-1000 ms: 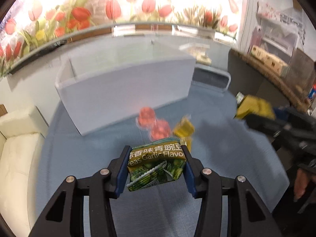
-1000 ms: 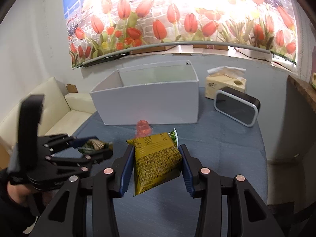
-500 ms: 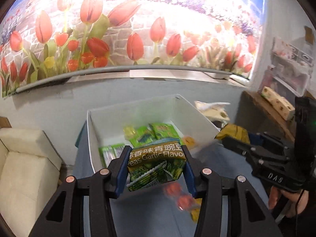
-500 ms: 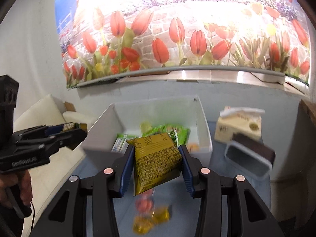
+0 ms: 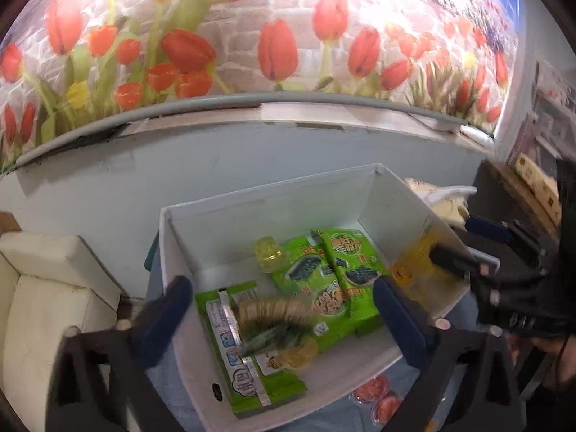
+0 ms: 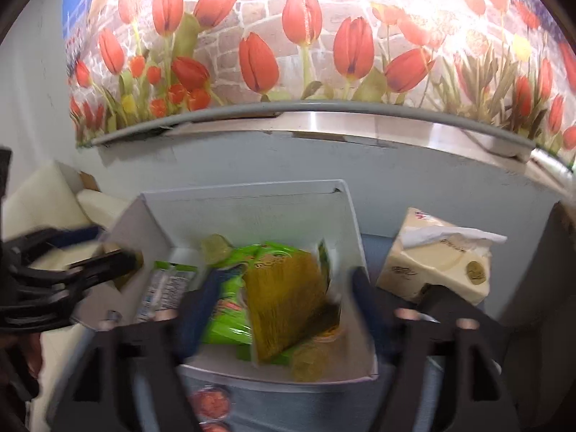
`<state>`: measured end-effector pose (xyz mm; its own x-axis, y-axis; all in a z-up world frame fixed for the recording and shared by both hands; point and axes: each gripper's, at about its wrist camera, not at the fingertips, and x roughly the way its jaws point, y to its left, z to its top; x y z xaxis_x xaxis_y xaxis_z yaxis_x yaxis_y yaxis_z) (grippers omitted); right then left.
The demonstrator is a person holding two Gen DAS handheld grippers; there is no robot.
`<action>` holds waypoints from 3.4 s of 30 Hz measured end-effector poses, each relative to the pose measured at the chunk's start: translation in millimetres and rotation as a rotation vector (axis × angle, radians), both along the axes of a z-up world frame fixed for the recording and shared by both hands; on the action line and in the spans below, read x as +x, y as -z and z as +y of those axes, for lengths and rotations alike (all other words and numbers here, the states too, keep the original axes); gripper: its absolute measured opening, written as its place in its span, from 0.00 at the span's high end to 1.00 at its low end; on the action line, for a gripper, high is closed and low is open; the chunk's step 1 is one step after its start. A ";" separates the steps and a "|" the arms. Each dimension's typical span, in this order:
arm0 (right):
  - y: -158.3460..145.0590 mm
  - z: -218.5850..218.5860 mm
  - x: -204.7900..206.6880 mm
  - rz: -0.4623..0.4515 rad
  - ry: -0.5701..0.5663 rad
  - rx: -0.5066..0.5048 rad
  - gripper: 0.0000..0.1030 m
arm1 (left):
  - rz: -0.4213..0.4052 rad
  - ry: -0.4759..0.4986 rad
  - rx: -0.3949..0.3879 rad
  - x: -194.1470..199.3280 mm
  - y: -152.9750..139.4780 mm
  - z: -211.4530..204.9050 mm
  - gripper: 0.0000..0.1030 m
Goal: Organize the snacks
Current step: 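Drop both packets into the white box by opening both grippers, then grasp a pink jelly cup on the table with the right gripper, then grasp the other pink jelly cup with the left gripper while the right holds its cup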
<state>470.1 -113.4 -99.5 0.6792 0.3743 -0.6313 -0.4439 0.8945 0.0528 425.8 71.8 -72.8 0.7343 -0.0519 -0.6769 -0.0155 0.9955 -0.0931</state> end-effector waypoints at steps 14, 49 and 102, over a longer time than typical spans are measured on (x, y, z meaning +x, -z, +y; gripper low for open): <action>-6.9 9.8 -23.2 -0.067 -0.032 -0.016 0.00 | 0.001 -0.008 0.018 -16.4 1.4 2.2 0.00; 114.9 42.3 -74.3 0.186 -0.176 -0.095 0.33 | -0.013 0.032 -0.080 -234.9 55.9 -38.2 0.00; 55.8 -112.8 -206.5 0.077 -0.044 0.105 0.65 | 0.195 0.187 0.023 -65.2 130.4 -117.2 0.58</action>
